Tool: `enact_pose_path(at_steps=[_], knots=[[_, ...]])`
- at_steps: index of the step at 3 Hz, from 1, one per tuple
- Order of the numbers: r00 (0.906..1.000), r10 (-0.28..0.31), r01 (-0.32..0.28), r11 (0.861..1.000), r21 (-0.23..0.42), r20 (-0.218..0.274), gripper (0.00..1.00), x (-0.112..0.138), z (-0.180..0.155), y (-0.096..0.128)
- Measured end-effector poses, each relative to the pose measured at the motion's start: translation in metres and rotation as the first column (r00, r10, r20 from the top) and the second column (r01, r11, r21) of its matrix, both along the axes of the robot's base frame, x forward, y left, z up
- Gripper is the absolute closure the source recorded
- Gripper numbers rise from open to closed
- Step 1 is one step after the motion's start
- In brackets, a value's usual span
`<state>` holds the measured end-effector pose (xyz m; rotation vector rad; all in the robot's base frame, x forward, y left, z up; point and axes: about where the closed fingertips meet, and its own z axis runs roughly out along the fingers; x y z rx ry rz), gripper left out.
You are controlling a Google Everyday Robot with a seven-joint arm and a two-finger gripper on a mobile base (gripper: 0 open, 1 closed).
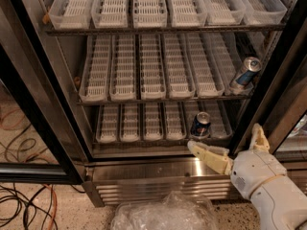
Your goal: Pick redbull can from middle shelf of fridge
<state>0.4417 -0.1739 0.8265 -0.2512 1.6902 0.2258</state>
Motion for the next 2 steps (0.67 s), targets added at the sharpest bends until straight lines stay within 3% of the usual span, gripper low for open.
enact_pose_path(at_steps=[1, 2], knots=[[0.9966, 0.009, -0.008, 1.000, -0.014, 0.082, 0.00, 0.008, 0.008, 0.012], [0.9930, -0.011, 0.012, 1.000, -0.007, 0.118, 0.00, 0.010, 0.002, 0.000]])
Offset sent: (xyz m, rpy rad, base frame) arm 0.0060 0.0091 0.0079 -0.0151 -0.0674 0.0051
